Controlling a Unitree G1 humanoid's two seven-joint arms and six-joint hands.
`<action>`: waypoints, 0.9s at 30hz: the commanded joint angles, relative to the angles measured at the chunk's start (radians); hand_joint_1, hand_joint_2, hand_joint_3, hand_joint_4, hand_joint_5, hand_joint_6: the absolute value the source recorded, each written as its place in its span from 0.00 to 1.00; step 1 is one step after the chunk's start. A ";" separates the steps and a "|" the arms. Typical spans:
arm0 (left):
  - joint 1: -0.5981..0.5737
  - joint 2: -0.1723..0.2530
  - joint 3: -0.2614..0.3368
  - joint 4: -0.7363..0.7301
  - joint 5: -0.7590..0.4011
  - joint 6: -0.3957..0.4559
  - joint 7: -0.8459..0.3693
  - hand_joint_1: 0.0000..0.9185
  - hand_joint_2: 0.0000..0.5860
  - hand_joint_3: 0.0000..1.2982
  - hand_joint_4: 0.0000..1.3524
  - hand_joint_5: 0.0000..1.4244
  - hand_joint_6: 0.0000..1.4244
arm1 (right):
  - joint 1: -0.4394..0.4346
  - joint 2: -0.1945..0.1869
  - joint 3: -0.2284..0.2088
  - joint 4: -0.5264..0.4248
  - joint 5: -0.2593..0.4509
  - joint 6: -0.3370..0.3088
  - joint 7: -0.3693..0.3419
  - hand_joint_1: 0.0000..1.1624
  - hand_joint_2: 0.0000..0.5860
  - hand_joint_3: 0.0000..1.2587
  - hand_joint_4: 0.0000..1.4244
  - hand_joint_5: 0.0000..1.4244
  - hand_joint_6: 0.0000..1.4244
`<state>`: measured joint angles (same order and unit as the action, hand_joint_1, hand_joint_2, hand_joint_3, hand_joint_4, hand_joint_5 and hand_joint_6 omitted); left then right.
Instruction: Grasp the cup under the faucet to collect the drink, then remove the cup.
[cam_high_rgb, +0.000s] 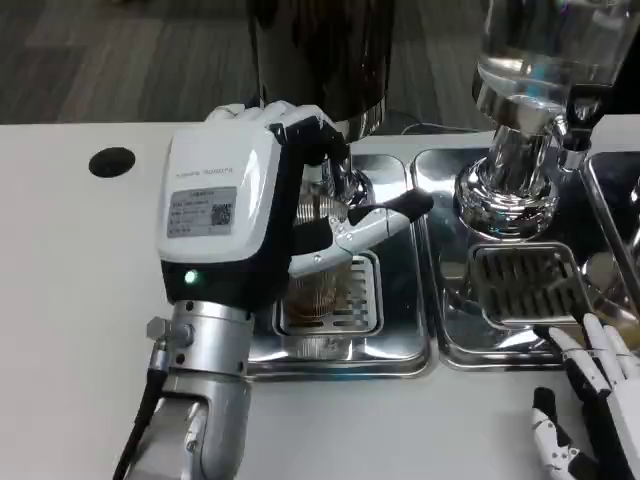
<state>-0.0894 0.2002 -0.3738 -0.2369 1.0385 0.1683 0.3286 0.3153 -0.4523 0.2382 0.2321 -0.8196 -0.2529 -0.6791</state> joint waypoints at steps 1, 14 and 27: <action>0.031 0.007 -0.005 -0.001 0.021 -0.004 0.001 0.00 0.12 0.55 0.38 0.40 0.26 | 0.008 -0.001 -0.003 -0.012 -0.002 -0.004 -0.005 0.19 0.89 0.15 0.01 0.03 0.13; 0.029 -0.001 -0.004 -0.003 0.019 -0.001 0.005 0.00 0.09 0.55 0.38 0.40 0.25 | 0.011 -0.003 -0.005 -0.014 0.001 -0.007 -0.003 0.19 0.89 0.15 0.01 0.03 0.13; 0.028 0.003 0.005 0.011 0.015 -0.005 0.017 0.00 0.08 0.55 0.38 0.39 0.25 | -0.001 -0.001 -0.007 -0.012 0.002 -0.005 -0.003 0.19 0.89 0.15 0.01 0.03 0.13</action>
<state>-0.0841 0.1951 -0.3718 -0.2414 1.0398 0.1666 0.3383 0.3194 -0.4508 0.2377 0.2282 -0.8195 -0.2530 -0.6791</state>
